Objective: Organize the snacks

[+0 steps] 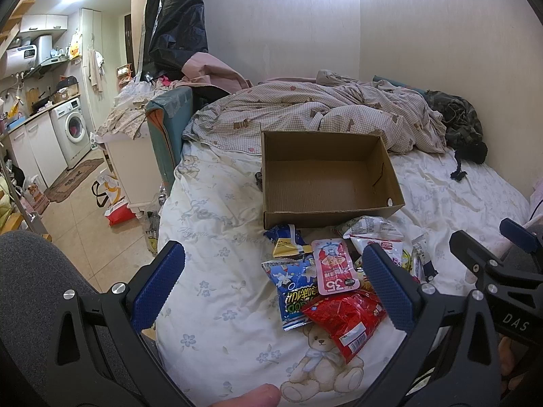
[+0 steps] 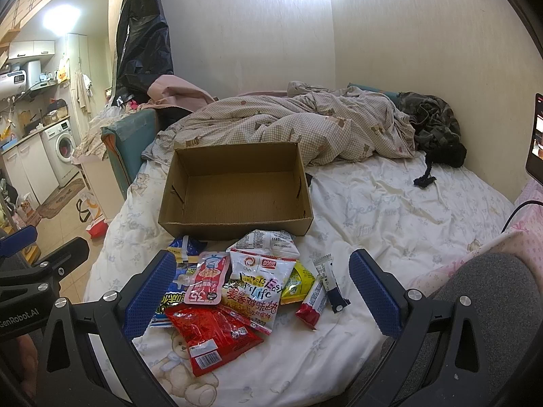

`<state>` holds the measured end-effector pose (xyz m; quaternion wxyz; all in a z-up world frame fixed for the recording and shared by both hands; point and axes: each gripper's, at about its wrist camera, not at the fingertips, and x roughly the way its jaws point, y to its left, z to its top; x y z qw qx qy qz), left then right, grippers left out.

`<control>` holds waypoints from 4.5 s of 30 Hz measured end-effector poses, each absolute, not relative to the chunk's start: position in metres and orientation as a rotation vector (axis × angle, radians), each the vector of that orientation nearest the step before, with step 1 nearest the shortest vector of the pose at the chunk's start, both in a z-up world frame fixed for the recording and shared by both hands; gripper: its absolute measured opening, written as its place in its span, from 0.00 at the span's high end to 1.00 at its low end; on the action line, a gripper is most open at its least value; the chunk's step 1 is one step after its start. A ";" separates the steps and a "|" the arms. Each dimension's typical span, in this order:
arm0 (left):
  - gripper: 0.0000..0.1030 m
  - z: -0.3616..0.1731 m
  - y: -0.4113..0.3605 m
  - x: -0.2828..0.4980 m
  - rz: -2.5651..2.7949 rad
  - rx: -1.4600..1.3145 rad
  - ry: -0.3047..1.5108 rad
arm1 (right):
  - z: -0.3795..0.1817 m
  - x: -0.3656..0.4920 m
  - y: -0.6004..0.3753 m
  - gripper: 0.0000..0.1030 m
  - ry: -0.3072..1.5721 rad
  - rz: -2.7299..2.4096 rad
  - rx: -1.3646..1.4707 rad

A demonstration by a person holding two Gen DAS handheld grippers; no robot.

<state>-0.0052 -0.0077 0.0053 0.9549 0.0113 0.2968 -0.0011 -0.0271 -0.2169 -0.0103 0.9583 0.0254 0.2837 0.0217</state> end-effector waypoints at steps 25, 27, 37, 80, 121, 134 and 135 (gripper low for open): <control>0.00 0.001 -0.010 -0.004 0.001 0.005 0.620 | -0.010 -0.027 -0.215 0.00 0.577 0.044 0.048; 0.00 0.002 -0.009 -0.003 0.001 0.007 0.620 | -0.010 -0.027 -0.216 0.00 0.577 0.042 0.048; 0.00 0.001 -0.009 -0.003 0.000 0.002 0.626 | -0.017 -0.024 -0.210 0.00 0.585 0.045 0.039; 0.47 -0.203 -0.008 0.171 -0.103 -0.433 1.484 | -0.091 0.125 -0.331 0.00 1.087 -0.007 0.517; 0.61 -0.090 0.015 0.170 -0.251 -0.374 1.337 | -0.159 0.169 -0.350 0.29 1.405 -0.152 0.482; 0.61 -0.089 0.019 0.173 -0.236 -0.385 1.320 | -0.142 0.169 -0.320 0.83 1.313 -0.075 0.321; 0.61 -0.090 0.018 0.173 -0.233 -0.382 1.318 | -0.134 0.166 -0.321 0.83 1.275 -0.059 0.346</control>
